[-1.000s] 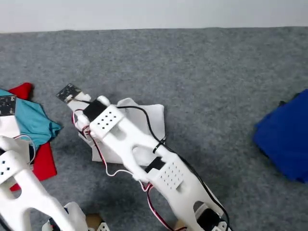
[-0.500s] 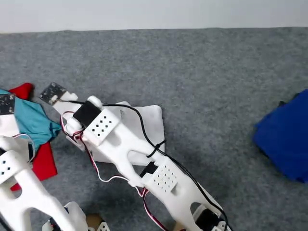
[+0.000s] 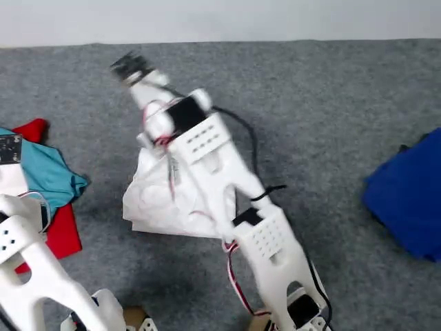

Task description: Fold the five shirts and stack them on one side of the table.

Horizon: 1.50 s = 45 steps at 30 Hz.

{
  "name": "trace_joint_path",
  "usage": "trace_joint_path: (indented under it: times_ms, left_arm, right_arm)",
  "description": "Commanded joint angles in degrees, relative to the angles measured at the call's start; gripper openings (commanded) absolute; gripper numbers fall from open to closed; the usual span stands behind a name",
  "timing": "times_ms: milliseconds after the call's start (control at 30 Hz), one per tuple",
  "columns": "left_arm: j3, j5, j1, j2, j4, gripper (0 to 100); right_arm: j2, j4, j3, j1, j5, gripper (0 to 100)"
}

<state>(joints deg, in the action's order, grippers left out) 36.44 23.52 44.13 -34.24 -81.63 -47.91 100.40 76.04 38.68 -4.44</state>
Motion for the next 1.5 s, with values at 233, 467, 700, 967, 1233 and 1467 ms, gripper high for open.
trace_joint_path:
  times_ms: [233, 467, 700, 967, 1233, 1467]
  left_arm:
    - [-0.40, -2.11, -13.36, -1.32, 0.35, 0]
    - [-0.31, -4.66, -13.10, -1.32, 5.19, 0]
    - [2.24, -4.84, -9.58, -1.23, 10.46, 0]
    - [8.40, -4.84, -9.32, -1.32, 13.80, 0]
    - [8.40, -4.84, -9.32, -1.32, 13.71, 0]
    - [8.48, -4.84, -9.32, -1.32, 13.45, 0]
  right_arm:
    - [4.97, 2.51, -5.80, -7.08, -0.62, 0.9]
    - [12.35, 2.33, -25.05, -1.63, -0.62, 0.9]
    - [13.49, 1.19, -30.59, 1.01, -2.46, 0.9]
    - [5.76, -11.30, -30.07, 3.82, -2.81, 0.9]
    - [-1.71, -20.88, -19.08, 3.21, -10.37, 0.9]
    - [-10.68, -27.47, -2.99, 1.01, -10.64, 0.9]
